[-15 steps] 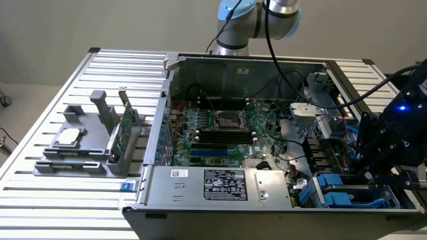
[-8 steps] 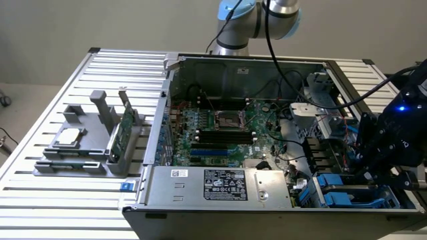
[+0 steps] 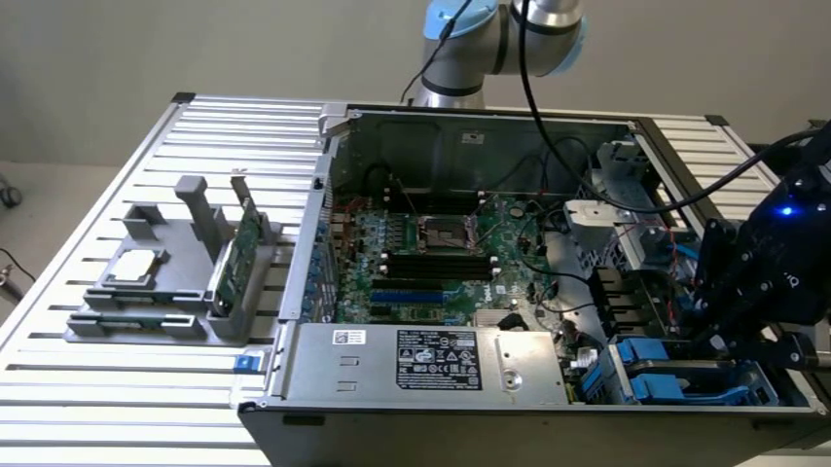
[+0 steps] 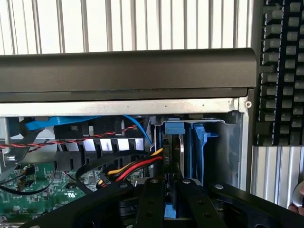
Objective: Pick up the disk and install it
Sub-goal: 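Insert the second disk wire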
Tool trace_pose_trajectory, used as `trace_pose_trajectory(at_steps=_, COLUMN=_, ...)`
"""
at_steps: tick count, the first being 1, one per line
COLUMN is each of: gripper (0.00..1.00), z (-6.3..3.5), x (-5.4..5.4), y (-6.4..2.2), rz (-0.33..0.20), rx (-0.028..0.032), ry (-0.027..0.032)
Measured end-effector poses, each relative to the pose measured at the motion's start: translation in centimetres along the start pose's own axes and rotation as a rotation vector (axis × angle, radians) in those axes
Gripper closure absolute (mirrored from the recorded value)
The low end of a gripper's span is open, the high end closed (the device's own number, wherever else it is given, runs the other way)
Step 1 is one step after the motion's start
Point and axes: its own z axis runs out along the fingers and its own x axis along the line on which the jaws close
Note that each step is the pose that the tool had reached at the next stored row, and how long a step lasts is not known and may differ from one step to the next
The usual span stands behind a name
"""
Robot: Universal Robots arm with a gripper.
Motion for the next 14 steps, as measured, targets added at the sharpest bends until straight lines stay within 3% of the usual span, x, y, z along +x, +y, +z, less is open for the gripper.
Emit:
trace_pose_trajectory(at_steps=9, gripper=0.83, z=0.04, x=0.0, y=0.08, rz=0.002, rx=0.0068, ry=-0.0003)
trace_pose_trajectory(at_steps=11, gripper=0.82, z=-0.07, x=-0.01, y=0.08, rz=0.002, rx=0.0092, ry=-0.0003)
trace_pose_trajectory(at_steps=12, gripper=0.75, z=-0.2, x=0.0, y=0.08, rz=0.002, rx=0.0108, ry=-0.0005)
trace_pose_trajectory(at_steps=14, gripper=0.75, z=-0.6, x=0.01, y=0.06, rz=0.003, rx=0.0135, ry=-0.0006)
